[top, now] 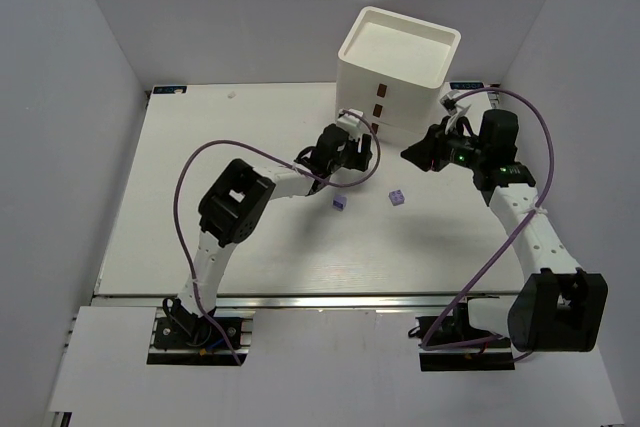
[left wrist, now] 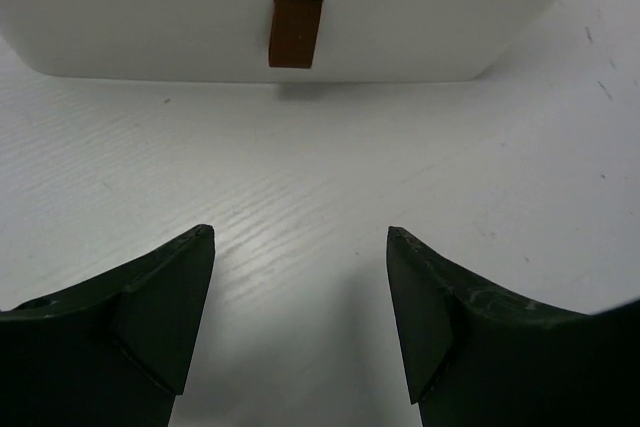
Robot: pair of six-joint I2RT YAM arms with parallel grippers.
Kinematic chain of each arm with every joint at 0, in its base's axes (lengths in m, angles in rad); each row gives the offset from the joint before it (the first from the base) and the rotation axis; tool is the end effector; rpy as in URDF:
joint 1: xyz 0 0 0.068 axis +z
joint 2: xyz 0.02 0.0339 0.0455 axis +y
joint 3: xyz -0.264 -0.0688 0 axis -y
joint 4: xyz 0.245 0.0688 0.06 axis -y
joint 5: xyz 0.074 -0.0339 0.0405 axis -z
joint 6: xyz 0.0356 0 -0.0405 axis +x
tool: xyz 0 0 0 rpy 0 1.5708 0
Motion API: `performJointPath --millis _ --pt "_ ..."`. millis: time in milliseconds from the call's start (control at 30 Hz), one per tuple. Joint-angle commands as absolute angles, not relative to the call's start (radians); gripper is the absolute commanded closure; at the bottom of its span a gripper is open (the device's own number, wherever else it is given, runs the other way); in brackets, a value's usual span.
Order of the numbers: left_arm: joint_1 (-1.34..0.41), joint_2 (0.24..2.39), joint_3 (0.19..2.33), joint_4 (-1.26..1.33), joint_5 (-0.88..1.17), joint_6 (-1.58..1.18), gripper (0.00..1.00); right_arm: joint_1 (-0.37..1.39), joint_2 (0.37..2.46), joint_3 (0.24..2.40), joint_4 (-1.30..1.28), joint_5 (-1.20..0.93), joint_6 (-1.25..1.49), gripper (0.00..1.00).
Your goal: Sort the legos into containers by color
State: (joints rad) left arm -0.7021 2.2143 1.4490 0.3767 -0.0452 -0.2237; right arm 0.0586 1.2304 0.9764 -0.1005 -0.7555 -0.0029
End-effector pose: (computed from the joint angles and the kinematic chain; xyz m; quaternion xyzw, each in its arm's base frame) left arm 0.3813 -0.3204 0.1567 0.1844 0.8095 -0.2320 0.5069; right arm 0.2759 0.0406 0.3242 -0.2341 0.7560 0.3174 0.5224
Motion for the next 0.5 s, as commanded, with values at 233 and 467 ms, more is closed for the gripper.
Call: performJointPath --millis 233,467 --pt "-0.709 2.351 1.603 0.546 -0.074 -0.126 0.20 -0.020 1.226 0.968 -0.040 -0.873 0.025 0.57" --pt "-0.709 2.457 1.744 0.546 -0.074 -0.124 0.20 -0.032 1.232 0.963 -0.031 -0.899 0.034 0.57"
